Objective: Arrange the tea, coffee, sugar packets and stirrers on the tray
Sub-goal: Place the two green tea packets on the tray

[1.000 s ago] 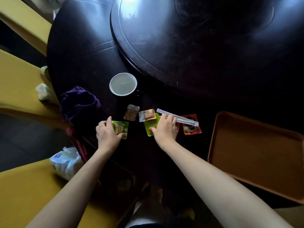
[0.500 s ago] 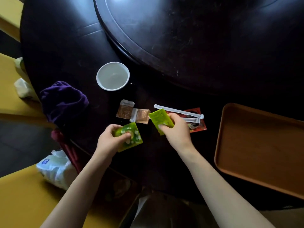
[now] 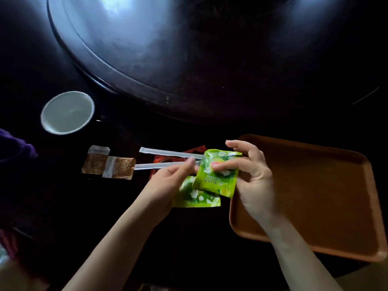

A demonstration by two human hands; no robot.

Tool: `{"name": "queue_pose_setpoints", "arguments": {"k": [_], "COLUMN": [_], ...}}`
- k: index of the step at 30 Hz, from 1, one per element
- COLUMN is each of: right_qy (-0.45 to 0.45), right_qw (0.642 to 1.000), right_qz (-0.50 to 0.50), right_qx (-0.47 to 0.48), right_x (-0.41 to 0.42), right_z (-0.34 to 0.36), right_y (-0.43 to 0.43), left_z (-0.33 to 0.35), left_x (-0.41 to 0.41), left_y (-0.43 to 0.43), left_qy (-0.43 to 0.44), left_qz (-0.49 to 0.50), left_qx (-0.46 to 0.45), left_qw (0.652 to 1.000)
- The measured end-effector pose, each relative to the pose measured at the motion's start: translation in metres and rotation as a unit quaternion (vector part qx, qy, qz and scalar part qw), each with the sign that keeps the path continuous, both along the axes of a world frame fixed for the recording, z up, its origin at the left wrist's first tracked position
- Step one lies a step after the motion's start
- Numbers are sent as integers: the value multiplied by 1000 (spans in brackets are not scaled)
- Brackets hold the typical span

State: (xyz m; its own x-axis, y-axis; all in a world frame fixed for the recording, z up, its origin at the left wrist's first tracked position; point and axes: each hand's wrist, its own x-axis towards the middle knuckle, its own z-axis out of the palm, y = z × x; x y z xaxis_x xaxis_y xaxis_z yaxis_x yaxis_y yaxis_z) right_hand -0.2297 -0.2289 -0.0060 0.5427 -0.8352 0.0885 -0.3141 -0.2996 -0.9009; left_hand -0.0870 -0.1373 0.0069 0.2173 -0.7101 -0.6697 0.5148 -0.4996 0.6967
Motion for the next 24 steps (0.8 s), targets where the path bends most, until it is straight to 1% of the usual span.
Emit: {"name": "queue_pose_setpoints", "arguments": {"k": [2,3,4,6,7,9,11,12,16,17,19,21,24], "right_qy": [-17,-48,-86,-137,-138,-117,-99,-96,-85,-65,-15,36,122], "right_qw": [1000,997,988,951,934,923,930,933,927,930,941,952,960], "right_qz": [-13,-33,-67,-133,-138,-105,-91,-102,-213,-226,-219,-198,-203], "right_qx": [16,52,106,244,299,351,343,333,296,283,258,232,146], "right_x": [-12,-17,-23,-35,-42,-54,-58,-60,-72,-75,-78,-74,-62], "right_z": [-4,-5,-5,-3,-2,-2,-2,-3,-13,-15,-23,-31,-43], "right_y": [-5,-6,-7,-8,-9,-9,-10,-13,-36,-43,-53,-58,-57], "left_z": [-2,-4,-6,-10,-13,-16,-17,-18,-23,-24,-28,-32,-35], "left_x": [-13,-19,-25,-37,-42,-53,-63,-66,-69,-67,-63,-61,-61], "left_y": [-8,-12,-15,-20,-23,-28,-32,-34,-37,-36,-33,-31,-29], "left_qy": [-21,-28,-33,-54,-70,-101,-131,-149,-176,-186,-188,-166,-130], "left_qz": [-28,-30,-21,9,23,32,29,23,43,50,77,107,142], "left_qx": [-9,-10,-8,-5,-6,-11,-17,-18,-27,-25,-16,-15,-20], "left_qw": [999,999,999,998,997,994,991,988,983,981,979,980,981]}}
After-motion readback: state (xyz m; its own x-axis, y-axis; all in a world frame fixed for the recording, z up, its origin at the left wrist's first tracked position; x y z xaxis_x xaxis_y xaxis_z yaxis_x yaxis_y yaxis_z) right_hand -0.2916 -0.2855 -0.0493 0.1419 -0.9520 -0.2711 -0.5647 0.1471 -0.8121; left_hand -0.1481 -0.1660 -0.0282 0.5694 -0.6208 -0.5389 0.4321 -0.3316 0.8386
